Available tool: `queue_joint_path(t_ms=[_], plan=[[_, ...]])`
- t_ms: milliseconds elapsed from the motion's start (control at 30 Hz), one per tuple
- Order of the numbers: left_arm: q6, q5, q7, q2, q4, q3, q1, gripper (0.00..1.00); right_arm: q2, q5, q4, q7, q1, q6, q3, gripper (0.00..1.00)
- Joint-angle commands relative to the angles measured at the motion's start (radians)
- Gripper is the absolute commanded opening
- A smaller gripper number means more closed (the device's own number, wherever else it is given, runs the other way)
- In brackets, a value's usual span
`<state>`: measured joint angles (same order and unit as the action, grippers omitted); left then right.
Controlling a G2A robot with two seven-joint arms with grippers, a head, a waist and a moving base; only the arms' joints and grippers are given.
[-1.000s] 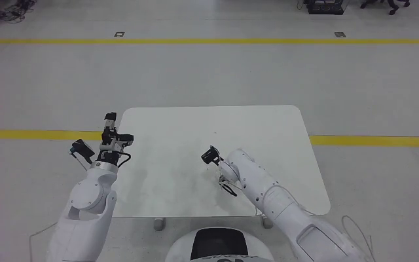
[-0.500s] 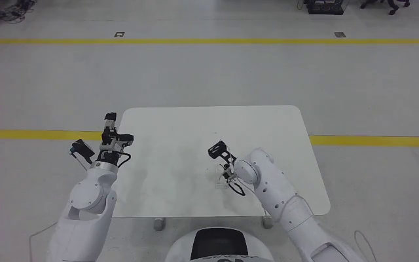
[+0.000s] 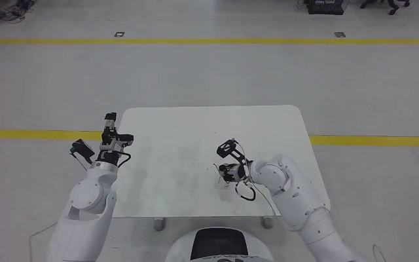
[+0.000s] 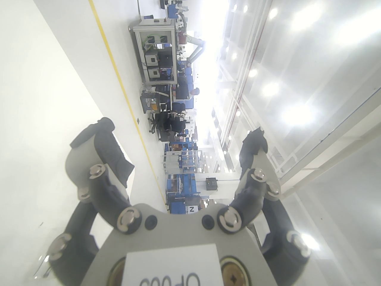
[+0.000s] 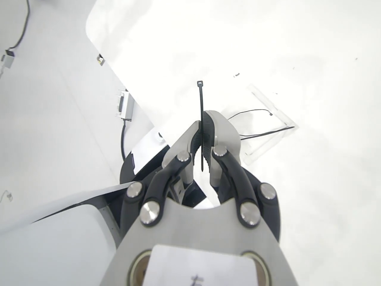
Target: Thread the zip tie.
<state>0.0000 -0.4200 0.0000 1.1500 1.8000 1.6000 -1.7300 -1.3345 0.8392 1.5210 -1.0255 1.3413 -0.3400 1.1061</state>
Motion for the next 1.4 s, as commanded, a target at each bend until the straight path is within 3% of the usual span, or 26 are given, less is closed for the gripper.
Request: queue_joint_path(t_ms=[0, 200, 567, 867, 1000, 1367], plan=[[0.000, 0.000, 0.000, 0.000, 0.000, 0.000, 0.000, 1.00, 0.028, -0.063, -0.003, 0.015, -0.010, 0.000, -0.021, 0.00], [0.000, 0.000, 0.000, 0.000, 0.000, 0.000, 0.000, 1.00, 0.087, -0.156, -0.028, 0.047, -0.047, 0.000, -0.084, 0.00], [0.000, 0.000, 0.000, 0.000, 0.000, 0.000, 0.000, 1.00, 0.087, -0.156, -0.028, 0.047, -0.047, 0.000, -0.084, 0.00], [0.000, 0.000, 0.000, 0.000, 0.000, 0.000, 0.000, 1.00, 0.089, -0.289, -0.043, 0.173, -0.015, 0.064, -0.048, 0.00], [0.000, 0.000, 0.000, 0.000, 0.000, 0.000, 0.000, 1.00, 0.088, -0.353, -0.052, 0.202, -0.007, 0.124, -0.037, 0.00], [0.000, 0.000, 0.000, 0.000, 0.000, 0.000, 0.000, 1.00, 0.088, -0.363, -0.054, 0.206, -0.008, 0.131, -0.036, 0.00]])
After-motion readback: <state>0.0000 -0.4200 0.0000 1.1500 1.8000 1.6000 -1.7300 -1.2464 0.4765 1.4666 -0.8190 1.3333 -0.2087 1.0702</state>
